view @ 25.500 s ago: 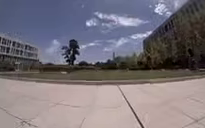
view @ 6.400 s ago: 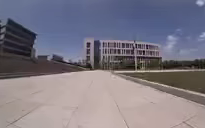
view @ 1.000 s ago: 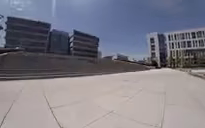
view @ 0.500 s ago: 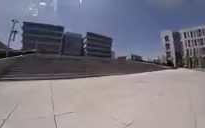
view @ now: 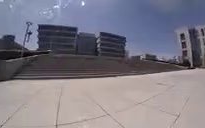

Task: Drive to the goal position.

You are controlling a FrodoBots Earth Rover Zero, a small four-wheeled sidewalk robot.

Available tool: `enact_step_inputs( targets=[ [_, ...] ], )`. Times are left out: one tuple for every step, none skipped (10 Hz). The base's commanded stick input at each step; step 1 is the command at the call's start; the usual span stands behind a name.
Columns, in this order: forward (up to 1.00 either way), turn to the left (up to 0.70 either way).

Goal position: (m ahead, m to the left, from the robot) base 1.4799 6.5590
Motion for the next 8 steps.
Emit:
enact_step_inputs(
  targets=[
    [0.70, 0.27],
    [0.70, 0.27],
    [0.70, 0.27],
    [0.70, 0.27],
    [0.70, 0.27],
    [0.70, 0.27],
    [0.70, 0.27],
    [0.70, 0.27]
  ],
)
